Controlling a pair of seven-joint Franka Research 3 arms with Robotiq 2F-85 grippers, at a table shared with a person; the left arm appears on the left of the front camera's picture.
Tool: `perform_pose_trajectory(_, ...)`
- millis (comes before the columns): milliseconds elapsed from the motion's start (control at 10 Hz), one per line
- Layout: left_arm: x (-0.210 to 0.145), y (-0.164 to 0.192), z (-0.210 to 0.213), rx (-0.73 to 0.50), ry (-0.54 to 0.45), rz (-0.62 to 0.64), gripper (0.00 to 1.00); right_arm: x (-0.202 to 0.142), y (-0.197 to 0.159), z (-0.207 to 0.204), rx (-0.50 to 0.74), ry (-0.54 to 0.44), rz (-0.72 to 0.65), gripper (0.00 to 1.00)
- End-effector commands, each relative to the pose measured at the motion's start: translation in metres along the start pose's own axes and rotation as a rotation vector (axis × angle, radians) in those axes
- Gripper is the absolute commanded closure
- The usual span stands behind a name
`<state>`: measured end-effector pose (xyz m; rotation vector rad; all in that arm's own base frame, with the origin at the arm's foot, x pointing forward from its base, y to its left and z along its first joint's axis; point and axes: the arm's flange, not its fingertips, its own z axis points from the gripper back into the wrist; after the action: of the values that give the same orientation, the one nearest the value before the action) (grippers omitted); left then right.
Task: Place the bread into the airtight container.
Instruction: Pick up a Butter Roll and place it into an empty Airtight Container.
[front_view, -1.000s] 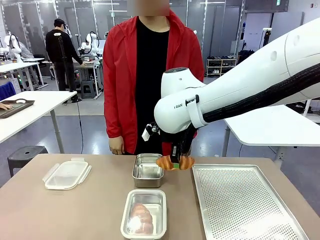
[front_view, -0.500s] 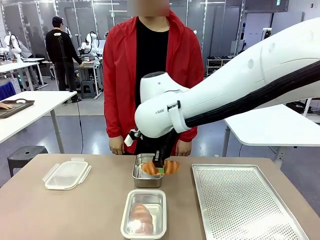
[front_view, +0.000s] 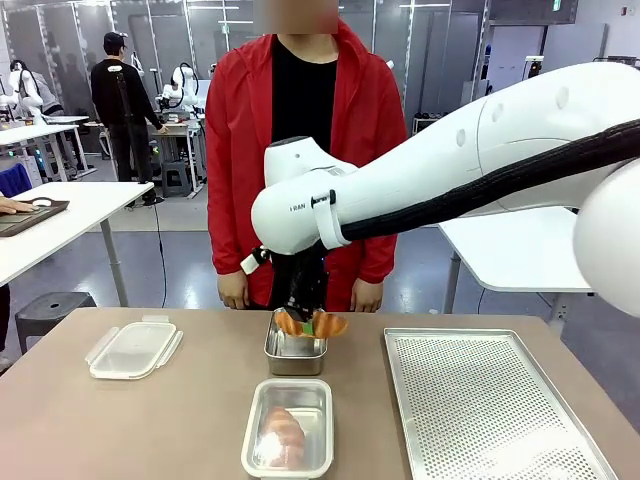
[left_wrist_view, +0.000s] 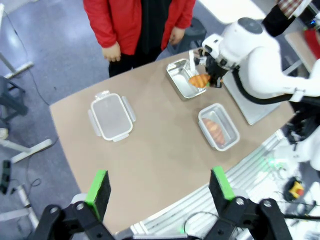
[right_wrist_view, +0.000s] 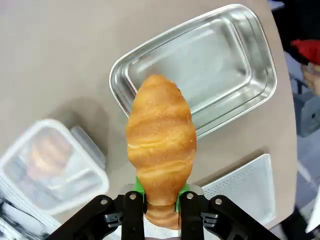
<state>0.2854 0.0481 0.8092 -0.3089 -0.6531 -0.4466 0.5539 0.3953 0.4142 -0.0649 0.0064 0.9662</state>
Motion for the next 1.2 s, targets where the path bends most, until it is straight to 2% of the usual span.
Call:
perform_pose_trajectory(0,-0.001,-0.001,0.001,-0.001,0.004,-0.018,0.0,0.016,0.002,0.005,0.079,-0.057,-0.336,0.74)
perform_pose_trajectory(200,-0.001,-0.001,0.001,-0.001,0.004,-0.018,0.0,0.027,0.001,0.002,0.139,-0.034,-0.462,0.74)
perform_pose_trajectory(400,-0.001,-0.001,0.001,-0.001,0.004,-0.018,0.0,0.036,-0.01,-0.004,0.101,0.065,-0.599,0.74)
perform_pose_trajectory(600,-0.001,-0.001,0.001,-0.001,0.004,-0.018,0.0,0.042,-0.025,-0.014,0.049,0.061,-0.699,0.74)
perform_pose_trajectory(800,-0.001,-0.001,0.001,-0.001,0.004,-0.018,0.0,0.044,-0.035,-0.029,0.114,0.013,-0.703,0.74)
perform_pose_trajectory(1100,-0.001,-0.001,0.001,-0.001,0.004,-0.018,0.0,0.044,-0.045,-0.048,0.143,0.005,-0.718,0.74)
